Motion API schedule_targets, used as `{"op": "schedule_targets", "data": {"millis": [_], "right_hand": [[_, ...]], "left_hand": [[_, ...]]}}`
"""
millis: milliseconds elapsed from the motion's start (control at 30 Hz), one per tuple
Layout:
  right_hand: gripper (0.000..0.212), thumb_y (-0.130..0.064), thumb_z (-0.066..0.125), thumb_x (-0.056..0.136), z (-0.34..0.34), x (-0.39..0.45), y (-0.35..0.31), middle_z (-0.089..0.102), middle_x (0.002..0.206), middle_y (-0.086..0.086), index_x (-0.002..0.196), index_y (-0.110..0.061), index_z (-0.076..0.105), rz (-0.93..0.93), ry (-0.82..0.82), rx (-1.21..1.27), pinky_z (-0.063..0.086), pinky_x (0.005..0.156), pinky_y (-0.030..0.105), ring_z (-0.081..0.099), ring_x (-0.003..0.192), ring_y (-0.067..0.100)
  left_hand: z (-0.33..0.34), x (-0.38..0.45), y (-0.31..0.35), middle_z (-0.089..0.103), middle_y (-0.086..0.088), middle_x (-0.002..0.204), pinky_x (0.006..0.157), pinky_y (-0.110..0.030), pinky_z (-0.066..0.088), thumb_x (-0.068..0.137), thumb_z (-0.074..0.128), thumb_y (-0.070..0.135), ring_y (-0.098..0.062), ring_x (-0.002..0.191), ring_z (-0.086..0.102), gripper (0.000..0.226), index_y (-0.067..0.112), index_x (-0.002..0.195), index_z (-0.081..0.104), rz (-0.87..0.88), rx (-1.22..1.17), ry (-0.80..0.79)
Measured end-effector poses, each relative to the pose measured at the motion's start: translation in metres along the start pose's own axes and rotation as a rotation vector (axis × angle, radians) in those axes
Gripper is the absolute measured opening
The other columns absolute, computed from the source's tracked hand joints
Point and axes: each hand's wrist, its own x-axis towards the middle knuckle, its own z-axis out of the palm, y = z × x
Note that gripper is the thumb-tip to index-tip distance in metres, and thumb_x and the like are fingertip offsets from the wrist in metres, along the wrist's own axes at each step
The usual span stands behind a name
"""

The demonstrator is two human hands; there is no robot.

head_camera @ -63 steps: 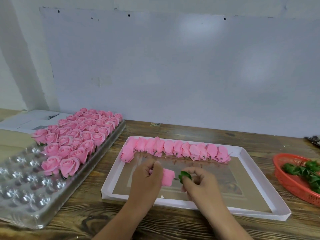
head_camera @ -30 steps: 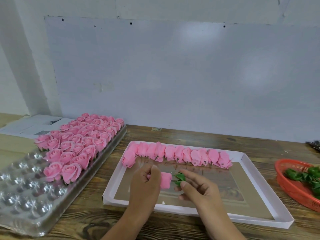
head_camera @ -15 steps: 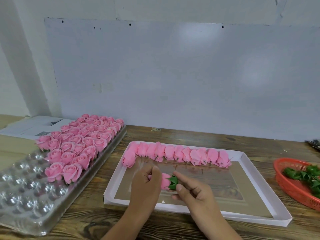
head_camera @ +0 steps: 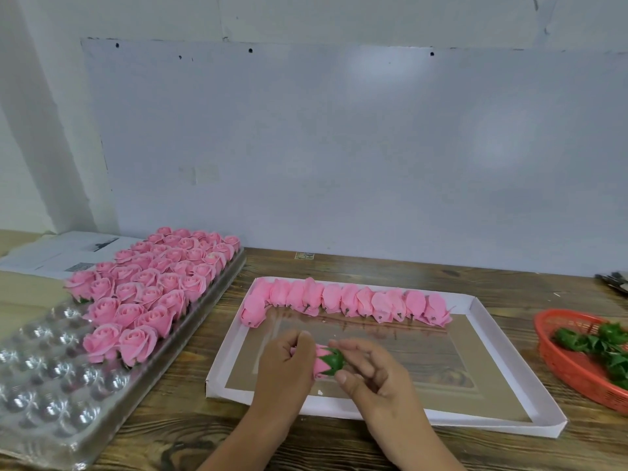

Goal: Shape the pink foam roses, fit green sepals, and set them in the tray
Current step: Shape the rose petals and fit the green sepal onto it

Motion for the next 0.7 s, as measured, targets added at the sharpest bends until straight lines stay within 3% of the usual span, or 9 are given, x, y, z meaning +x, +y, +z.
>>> {"op": "schedule_targets", "data": {"millis": [133,233,333,500,700], "right_hand": [[0.023,0.016,0.067,0.082,0.0025,0.0003,0.0012,0.077,0.103,-0.005,0.091,-0.005,0.061,0.007,0.06,0.07,0.054,0.09,0.023,0.069,0.108,0.016],[0.031,0.009,0.077,0.075,0.0006,-0.0003,-0.002,0.077,0.097,-0.008,0.076,-0.021,0.073,-0.036,0.131,-0.032,0.056,0.078,0.028,0.072,0.092,0.013],[0.036,0.003,0.082,0.072,-0.0024,0.0004,-0.0049,0.075,0.085,-0.003,0.072,-0.033,0.076,-0.1,0.167,-0.127,0.053,0.07,0.027,0.067,0.075,0.007],[0.037,0.01,0.078,0.072,-0.0011,0.0011,-0.0069,0.071,0.063,0.002,0.067,-0.027,0.08,-0.065,0.181,0.012,0.053,0.06,0.018,0.063,0.058,0.004],[0.04,0.0,0.082,0.072,0.0001,-0.0007,-0.0071,0.071,0.063,-0.002,0.069,-0.04,0.079,-0.062,0.191,-0.087,0.051,0.06,0.02,0.057,0.056,0.001]], "left_hand": [[-0.0001,0.0001,0.0003,0.039,0.007,0.048,0.043,-0.015,0.03,0.099,0.047,0.016,-0.005,0.044,0.035,0.052,0.025,0.049,0.041,0.049,0.001,0.006],[-0.0014,-0.0007,0.0004,0.039,0.006,0.049,0.043,-0.016,0.03,0.099,0.047,0.017,-0.005,0.045,0.036,0.05,0.025,0.05,0.042,0.071,0.011,0.003],[-0.0021,-0.0028,0.0031,0.039,0.01,0.046,0.043,-0.015,0.031,0.098,0.047,0.017,-0.003,0.044,0.036,0.05,0.026,0.049,0.043,0.106,0.03,0.005],[-0.0041,-0.0039,0.0067,0.039,0.009,0.048,0.046,-0.018,0.032,0.096,0.046,0.018,-0.007,0.048,0.038,0.043,0.024,0.054,0.043,0.15,0.046,0.031],[-0.0027,-0.0047,0.0039,0.044,0.008,0.047,0.043,-0.016,0.034,0.098,0.048,0.016,-0.003,0.044,0.041,0.05,0.026,0.049,0.047,0.11,0.02,0.006]]}}
